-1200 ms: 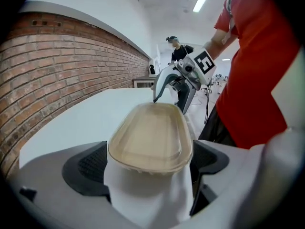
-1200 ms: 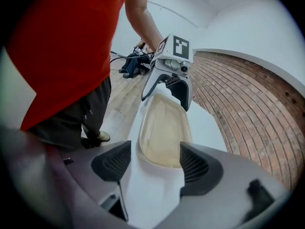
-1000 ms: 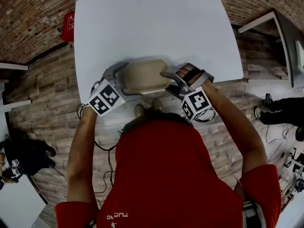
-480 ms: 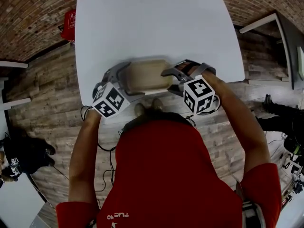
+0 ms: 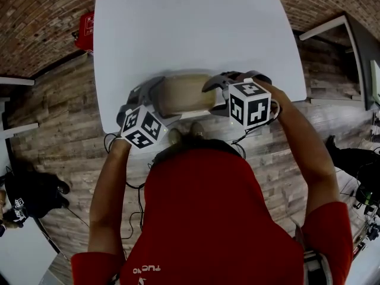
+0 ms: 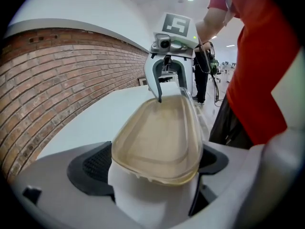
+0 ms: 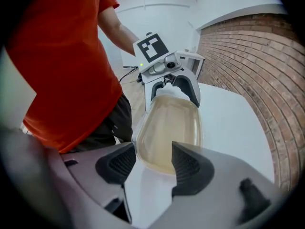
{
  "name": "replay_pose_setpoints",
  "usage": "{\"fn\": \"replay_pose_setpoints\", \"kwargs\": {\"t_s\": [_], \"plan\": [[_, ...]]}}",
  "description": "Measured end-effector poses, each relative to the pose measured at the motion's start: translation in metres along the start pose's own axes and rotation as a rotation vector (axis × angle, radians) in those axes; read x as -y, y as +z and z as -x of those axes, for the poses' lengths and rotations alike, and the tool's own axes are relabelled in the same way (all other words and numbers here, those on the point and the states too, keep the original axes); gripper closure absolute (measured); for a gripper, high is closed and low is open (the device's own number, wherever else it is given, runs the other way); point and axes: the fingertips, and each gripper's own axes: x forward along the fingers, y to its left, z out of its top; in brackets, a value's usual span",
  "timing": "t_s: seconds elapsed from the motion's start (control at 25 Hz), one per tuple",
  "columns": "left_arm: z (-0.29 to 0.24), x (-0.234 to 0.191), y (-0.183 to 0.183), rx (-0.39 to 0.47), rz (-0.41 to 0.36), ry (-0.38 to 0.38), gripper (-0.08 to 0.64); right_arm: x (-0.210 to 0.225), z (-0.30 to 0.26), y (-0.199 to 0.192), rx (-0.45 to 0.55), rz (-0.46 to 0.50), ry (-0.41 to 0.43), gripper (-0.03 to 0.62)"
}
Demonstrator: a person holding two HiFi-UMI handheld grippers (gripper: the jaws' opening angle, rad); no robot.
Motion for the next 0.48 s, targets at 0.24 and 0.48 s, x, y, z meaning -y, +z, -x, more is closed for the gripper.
{"fn": "replay_pose_setpoints", "kwargs": {"t_s": [0.24,0.48], "plan": [[-0.001,-0.001,-0.001,-0.002,0.009,0.024,0.026,0.0,0.001,0.002,-0.032,0.019,-0.033,0.351],[0.001,0.002,0.003,0.028,0.089,0.034,0.026,0.002,-0.008,0.01,-0.103,0.115,-0.264,0.318]]}}
